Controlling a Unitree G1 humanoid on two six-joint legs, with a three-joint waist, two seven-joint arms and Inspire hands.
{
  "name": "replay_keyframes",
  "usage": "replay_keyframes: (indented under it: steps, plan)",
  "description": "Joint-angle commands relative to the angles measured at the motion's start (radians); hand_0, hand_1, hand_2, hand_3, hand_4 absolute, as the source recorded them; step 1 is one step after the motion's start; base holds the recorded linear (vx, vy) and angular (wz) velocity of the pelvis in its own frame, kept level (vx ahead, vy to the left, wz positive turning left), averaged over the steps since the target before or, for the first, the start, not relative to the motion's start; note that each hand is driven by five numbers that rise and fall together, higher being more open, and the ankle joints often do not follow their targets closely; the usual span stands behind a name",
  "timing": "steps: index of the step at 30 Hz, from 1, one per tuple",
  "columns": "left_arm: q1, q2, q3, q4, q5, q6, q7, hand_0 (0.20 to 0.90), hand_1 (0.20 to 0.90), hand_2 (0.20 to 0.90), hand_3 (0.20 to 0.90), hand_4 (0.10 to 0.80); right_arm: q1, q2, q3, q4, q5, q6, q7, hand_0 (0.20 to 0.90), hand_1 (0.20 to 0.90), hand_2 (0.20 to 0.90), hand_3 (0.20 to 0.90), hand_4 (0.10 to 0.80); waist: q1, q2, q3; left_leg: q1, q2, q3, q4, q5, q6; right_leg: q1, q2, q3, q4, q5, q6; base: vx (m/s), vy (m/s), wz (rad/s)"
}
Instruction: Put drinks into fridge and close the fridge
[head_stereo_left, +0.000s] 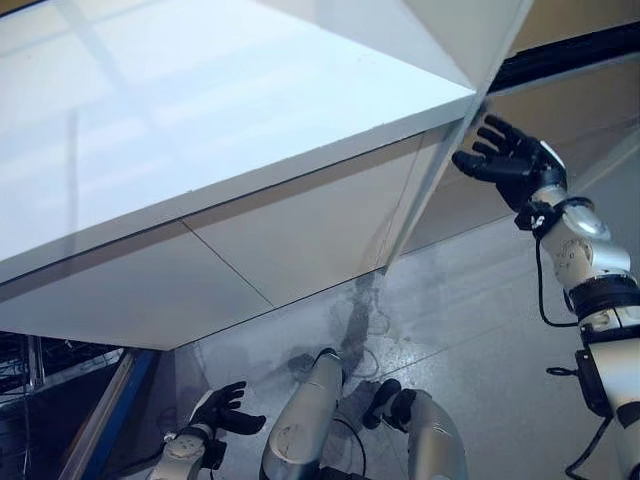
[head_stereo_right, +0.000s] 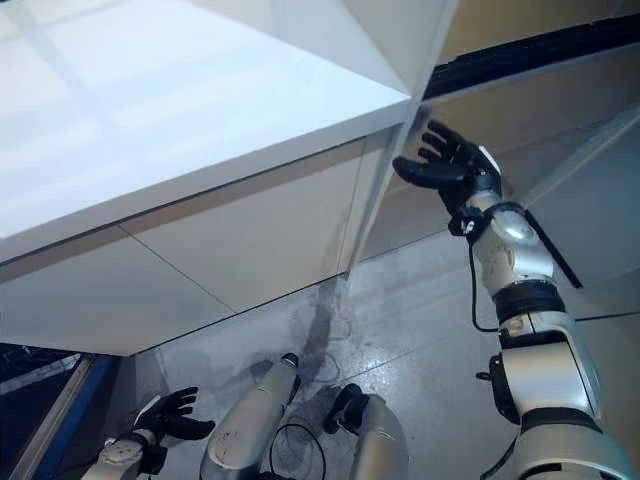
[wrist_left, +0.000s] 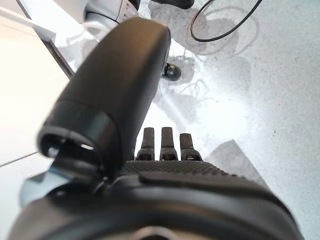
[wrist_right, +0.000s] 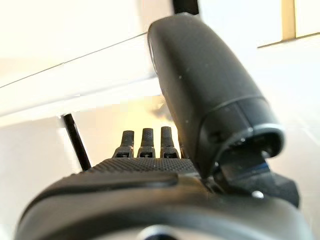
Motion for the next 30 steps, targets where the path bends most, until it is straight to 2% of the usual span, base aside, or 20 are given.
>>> replay_keyframes:
  steps: [1,5,10,14,20,24,26,28,30]
  plan:
    - [0.059,0.081,-0.013,-0.015,0.042,-0.017,0.005,0.900,0.900,0.900,0.900,0.800,-0.105,-0.029,-0.026,-0.023,-0.009,-0.131,-0.123,0.900,0.900,0.900,0.900,0.800,-0.002,-0.026,-0.085,0.052,-0.013,0.065,-0.168,0.056,0.105,0.075,0.052,0.062,-0.031,0.006,-0.012,-0.044,-0.029,0.03]
    - [0.056,0.074,-0.012,0.003,0.062,-0.011,0.003,0.900,0.900,0.900,0.900,0.800,-0.072,-0.030,-0.045,-0.101,-0.019,-0.157,-0.198,0.900,0.900,0.900,0.900,0.800,-0.019,-0.037,-0.094,0.066,-0.012,0.074,-0.164,0.040,0.108,0.097,0.054,0.068,-0.065,0.016,-0.013,-0.048,-0.007,-0.04]
    - [0.041,0.056,-0.007,0.010,0.063,-0.014,-0.048,0.900,0.900,0.900,0.900,0.800,0.051,-0.063,-0.110,-0.258,-0.154,-0.145,-0.290,0.900,0.900,0.900,0.900,0.800,-0.065,-0.051,-0.121,0.115,-0.011,0.090,-0.197,0.027,0.112,0.141,0.059,0.090,-0.142,0.035,-0.001,-0.077,0.017,-0.05]
    - [0.041,0.036,0.008,-0.021,-0.010,-0.009,-0.092,0.900,0.900,0.900,0.900,0.800,0.223,-0.066,-0.176,-0.408,-0.172,-0.121,-0.297,0.900,0.900,0.900,0.900,0.800,-0.117,-0.060,-0.164,0.179,-0.007,0.102,-0.285,0.043,0.110,0.186,0.073,0.121,-0.264,0.077,0.027,-0.097,0.064,-0.16]
    - [0.051,-0.018,0.048,-0.013,-0.083,0.005,-0.102,0.900,0.900,0.900,0.900,0.800,0.467,0.033,-0.220,-0.515,-0.220,-0.091,-0.275,0.900,0.900,0.900,0.900,0.800,-0.187,-0.063,-0.252,0.273,0.005,0.143,-0.421,0.073,0.094,0.253,0.087,0.158,-0.442,0.135,0.068,-0.067,0.089,-0.31]
    - [0.071,-0.049,0.072,0.001,-0.090,0.015,-0.092,0.900,0.900,0.900,0.900,0.800,0.677,0.118,-0.234,-0.528,-0.263,-0.086,-0.200,0.900,0.900,0.900,0.900,0.800,-0.228,-0.063,-0.309,0.334,0.015,0.188,-0.500,0.085,0.087,0.299,0.096,0.168,-0.526,0.159,0.089,-0.047,0.081,-0.29]
    - [0.076,-0.058,0.076,0.015,-0.093,0.022,-0.087,0.900,0.900,0.900,0.900,0.800,0.742,0.137,-0.236,-0.507,-0.255,-0.071,-0.172,0.900,0.900,0.900,0.900,0.800,-0.240,-0.061,-0.326,0.353,0.020,0.202,-0.525,0.091,0.084,0.311,0.100,0.169,-0.547,0.168,0.095,-0.093,0.066,-0.27]
    - [0.068,-0.069,0.087,0.055,-0.105,0.034,-0.092,0.900,0.900,0.900,0.900,0.800,0.814,0.189,-0.226,-0.423,-0.267,-0.113,-0.116,0.900,0.900,0.900,0.900,0.800,-0.256,-0.061,-0.342,0.383,0.023,0.215,-0.553,0.094,0.081,0.331,0.106,0.164,-0.569,0.174,0.101,-0.087,0.058,-0.18]
    - [0.062,-0.080,0.093,0.100,-0.108,0.039,-0.103,0.900,0.900,0.900,0.900,0.800,0.881,0.252,-0.197,-0.332,-0.274,-0.114,-0.077,0.900,0.900,0.900,0.900,0.800,-0.272,-0.063,-0.354,0.406,0.024,0.222,-0.570,0.092,0.080,0.346,0.108,0.168,-0.575,0.171,0.104,-0.075,0.042,-0.05]
